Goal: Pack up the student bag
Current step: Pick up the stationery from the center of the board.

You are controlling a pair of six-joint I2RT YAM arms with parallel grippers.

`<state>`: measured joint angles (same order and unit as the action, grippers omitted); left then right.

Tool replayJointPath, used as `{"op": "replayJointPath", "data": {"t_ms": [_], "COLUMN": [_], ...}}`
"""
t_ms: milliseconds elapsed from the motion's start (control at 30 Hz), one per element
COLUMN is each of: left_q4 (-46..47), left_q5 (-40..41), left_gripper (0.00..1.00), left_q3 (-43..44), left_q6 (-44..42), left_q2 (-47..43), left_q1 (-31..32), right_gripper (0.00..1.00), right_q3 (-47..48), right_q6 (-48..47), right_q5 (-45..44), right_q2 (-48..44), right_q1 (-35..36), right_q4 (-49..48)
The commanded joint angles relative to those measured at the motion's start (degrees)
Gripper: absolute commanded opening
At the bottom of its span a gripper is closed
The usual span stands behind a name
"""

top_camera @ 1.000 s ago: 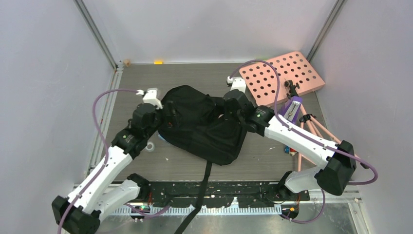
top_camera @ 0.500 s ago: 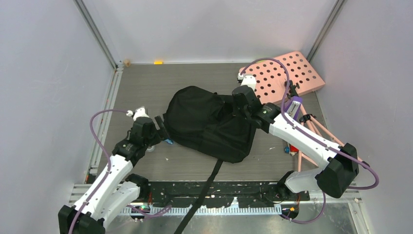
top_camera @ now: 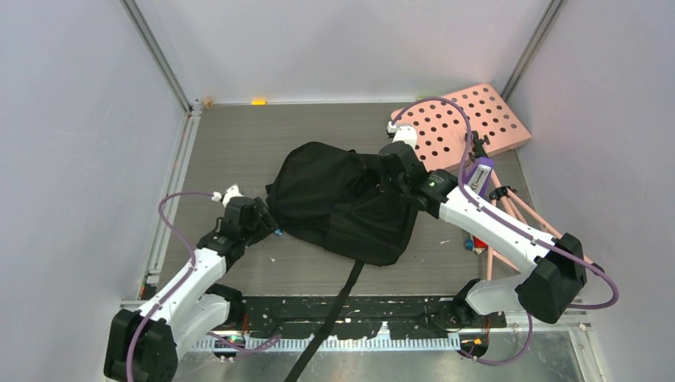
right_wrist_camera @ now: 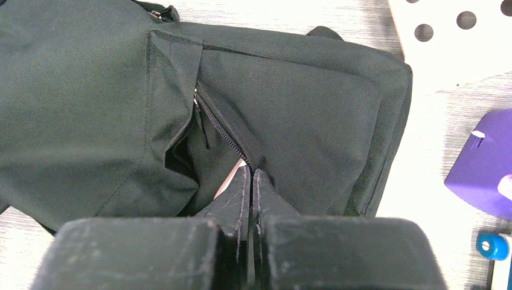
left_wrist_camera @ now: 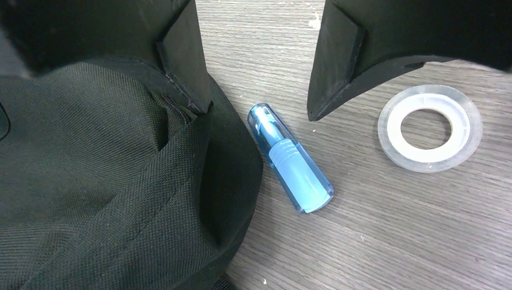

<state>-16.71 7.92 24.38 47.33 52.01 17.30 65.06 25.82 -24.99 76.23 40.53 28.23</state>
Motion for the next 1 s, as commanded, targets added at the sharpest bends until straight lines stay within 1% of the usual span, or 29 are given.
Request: {"op": "replayJointPath", "data": {"t_ms": [0,167,333,400,500,600,667,867,967], "left_q4": [2.12,-5.26,-12.55,-13.11,-11.40,-9.80,-6.37,2.54,5.40], "left_q5": [3.68,5.00,5.23,5.33,4.62,3.56,1.96,-3.41,-4.39], "left_gripper": [0.63,0.69,0.70,0.70,0.70,0.70,0.70,0.64,0.62], "left_q3": [-2.71,-1.51,-0.26,-0.94,-2.10,-2.22,-2.40,-0.51,0.15], "left_q6": [2.33,1.53,1.70,2.49,2.78,2.59,2.59,0.76,0.48], "left_q2": [-4.83,-13.23,-17.02,-18.59,-19.30,-16.80,-13.90,-0.34,4.08], "left_q1": [-0.92,-1.02,-1.67,-2.27,-2.74,-2.95,-3.10,-3.50,-3.50], "right_gripper": [0.00,0.00,0.00,0.00,0.00,0.00,0.00,0.00,0.00], "right_q3": [0.13,0.11,0.16,0.16,-0.03,-0.18,-0.15,-0.01,-0.25], "right_q6": [-0.25,-0.25,-0.18,-0.09,0.07,0.11,0.16,0.73,0.80], "right_q5": [-3.58,-3.46,-2.76,-2.46,-1.96,-1.41,-1.11,-0.03,0.33], "right_q2": [-2.44,-2.32,-1.99,-2.00,-2.43,-2.77,-2.78,-2.93,-3.30], "right_q1": [-0.85,-0.90,-0.82,-0.83,-0.82,-0.86,-0.81,-0.90,-0.86], "right_q4": [-1.12,-1.10,-1.07,-1.07,-0.99,-0.91,-0.90,-0.91,-1.05]}}
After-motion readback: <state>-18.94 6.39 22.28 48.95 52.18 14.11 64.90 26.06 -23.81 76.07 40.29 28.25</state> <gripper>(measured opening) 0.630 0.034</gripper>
